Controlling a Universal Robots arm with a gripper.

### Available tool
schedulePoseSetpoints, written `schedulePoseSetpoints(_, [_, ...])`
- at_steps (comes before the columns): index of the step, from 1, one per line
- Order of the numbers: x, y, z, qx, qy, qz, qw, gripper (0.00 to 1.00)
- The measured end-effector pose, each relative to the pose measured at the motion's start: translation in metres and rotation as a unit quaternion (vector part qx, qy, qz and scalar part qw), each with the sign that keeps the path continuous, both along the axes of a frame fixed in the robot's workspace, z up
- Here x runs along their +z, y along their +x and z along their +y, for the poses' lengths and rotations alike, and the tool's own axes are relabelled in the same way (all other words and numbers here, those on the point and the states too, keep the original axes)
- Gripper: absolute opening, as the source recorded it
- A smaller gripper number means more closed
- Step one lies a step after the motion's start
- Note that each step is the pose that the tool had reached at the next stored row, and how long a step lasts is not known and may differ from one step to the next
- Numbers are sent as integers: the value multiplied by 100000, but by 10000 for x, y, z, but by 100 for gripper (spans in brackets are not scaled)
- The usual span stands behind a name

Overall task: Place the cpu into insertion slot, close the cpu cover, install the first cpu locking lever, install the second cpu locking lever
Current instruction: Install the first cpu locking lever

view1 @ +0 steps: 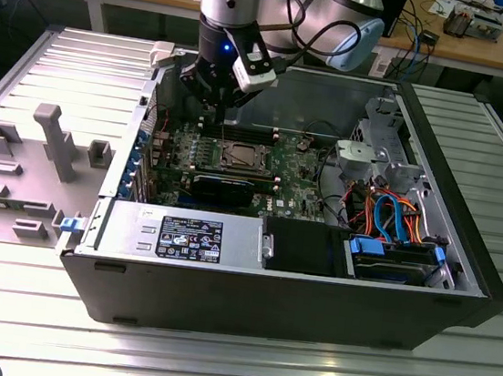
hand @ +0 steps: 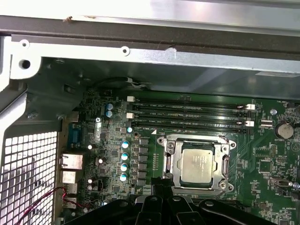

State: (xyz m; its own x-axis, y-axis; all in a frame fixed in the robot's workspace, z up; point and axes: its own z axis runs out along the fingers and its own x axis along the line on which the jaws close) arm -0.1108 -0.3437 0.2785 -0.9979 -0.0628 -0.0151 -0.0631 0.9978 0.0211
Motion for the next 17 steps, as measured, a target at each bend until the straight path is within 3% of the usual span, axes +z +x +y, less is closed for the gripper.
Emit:
schedulePoseSetpoints(14, [-4,0,0,269,-2,-6,100000,11])
schedulePoseSetpoints(17, [-22,-2,0,2071,-5,-3,99979,11])
